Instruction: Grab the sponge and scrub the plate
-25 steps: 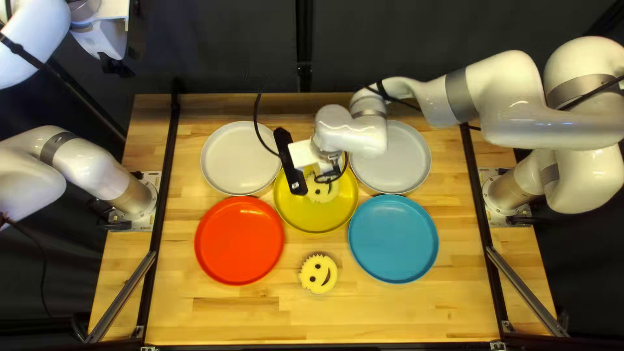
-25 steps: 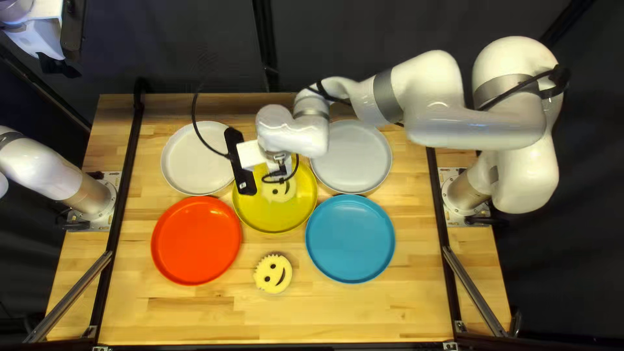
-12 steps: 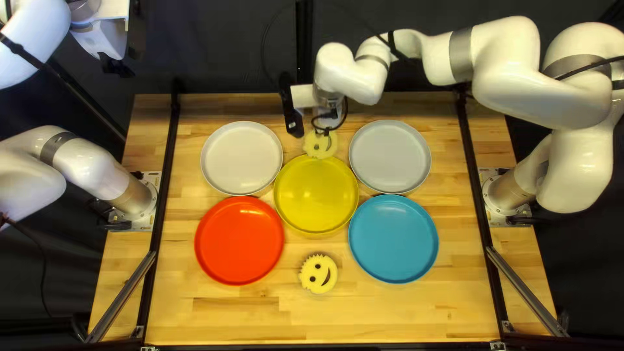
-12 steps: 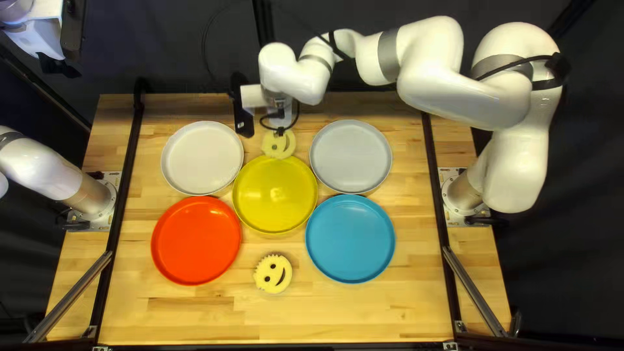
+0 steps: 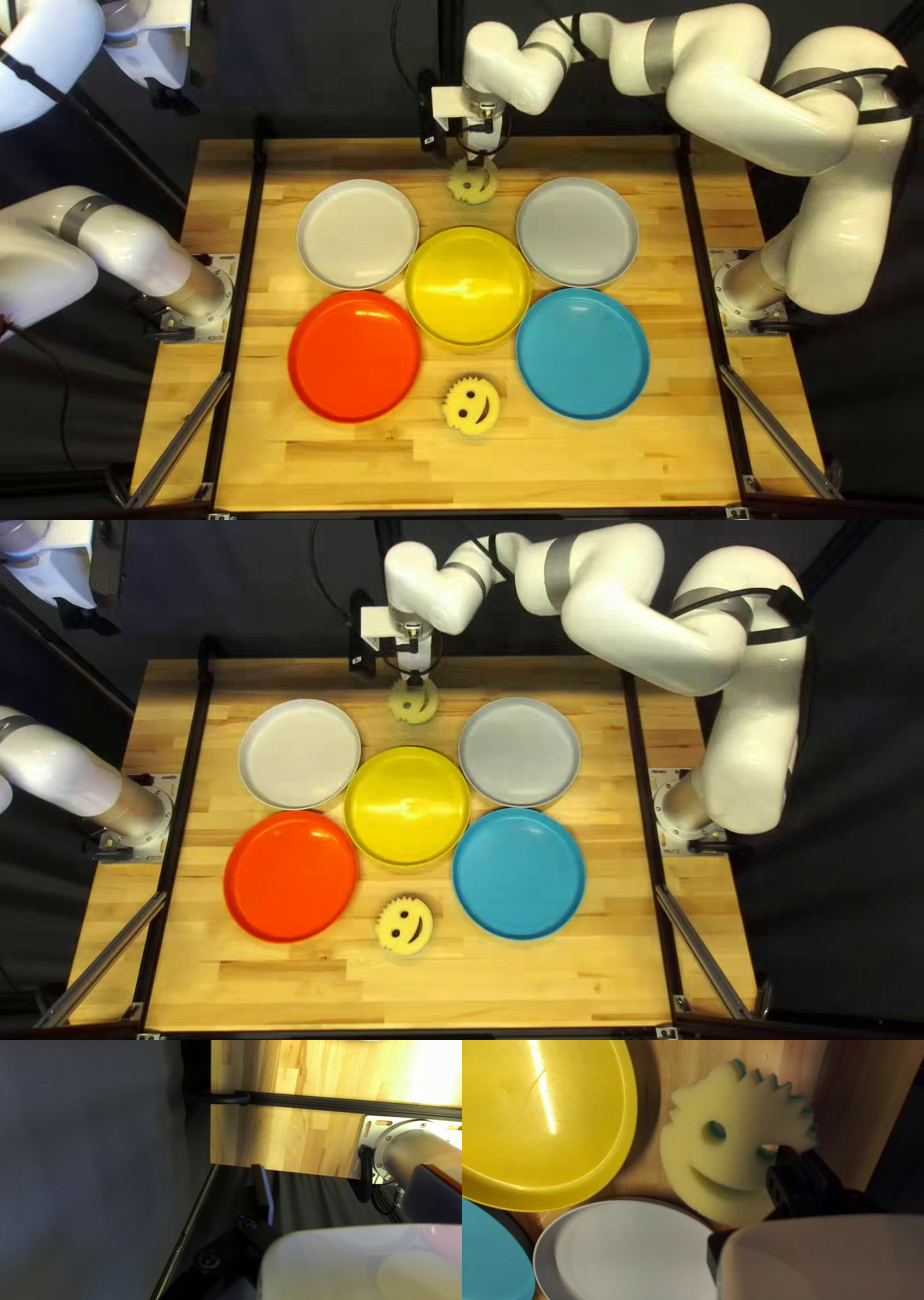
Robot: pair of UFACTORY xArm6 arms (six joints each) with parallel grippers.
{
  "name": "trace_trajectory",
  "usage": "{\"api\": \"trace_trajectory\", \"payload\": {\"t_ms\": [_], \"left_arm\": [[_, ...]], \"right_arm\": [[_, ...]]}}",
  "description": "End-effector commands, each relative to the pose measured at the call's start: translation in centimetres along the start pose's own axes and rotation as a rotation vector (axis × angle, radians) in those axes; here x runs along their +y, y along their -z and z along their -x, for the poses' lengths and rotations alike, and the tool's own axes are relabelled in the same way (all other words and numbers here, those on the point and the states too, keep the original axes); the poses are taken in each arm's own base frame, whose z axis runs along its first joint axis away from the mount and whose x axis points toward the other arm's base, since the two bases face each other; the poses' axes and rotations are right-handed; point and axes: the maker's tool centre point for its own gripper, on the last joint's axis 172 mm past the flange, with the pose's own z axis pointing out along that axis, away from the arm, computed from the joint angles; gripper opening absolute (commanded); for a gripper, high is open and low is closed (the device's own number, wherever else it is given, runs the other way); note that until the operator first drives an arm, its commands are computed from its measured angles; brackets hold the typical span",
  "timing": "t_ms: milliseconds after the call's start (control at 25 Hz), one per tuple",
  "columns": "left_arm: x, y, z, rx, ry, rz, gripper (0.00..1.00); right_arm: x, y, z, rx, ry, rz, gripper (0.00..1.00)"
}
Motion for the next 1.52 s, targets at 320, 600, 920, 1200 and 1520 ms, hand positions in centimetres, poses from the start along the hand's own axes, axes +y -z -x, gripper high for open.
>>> {"api": "trace_trajectory", "payload": {"t_ms": [320, 600, 920, 1200, 1520], "left_arm": [[0.0, 0.0, 0.0, 0.0, 0.0, 0.0, 1.0], [0.0, 0.0, 0.0, 0.0, 0.0, 0.0, 1.0], [0.0, 0.0, 0.0, 0.0, 0.0, 0.0, 1.0], [0.0, 0.0, 0.0, 0.0, 0.0, 0.0, 1.0], [0.0, 0.0, 0.0, 0.0, 0.0, 0.0, 1.0]], "right_arm": [[-0.3, 1.4, 4.1, 0.002, -0.066, 0.001, 1.0], [-3.3, 4.5, 8.6, 0.001, -0.07, 0.012, 1.0], [-5.5, 9.5, 15.3, -0.047, -0.035, 0.034, 1.0], [-4.7, 12.7, 20.3, -0.101, -0.051, 0.034, 1.0], [-3.6, 16.5, 25.7, -0.152, -0.086, 0.037, 1.0]]}}
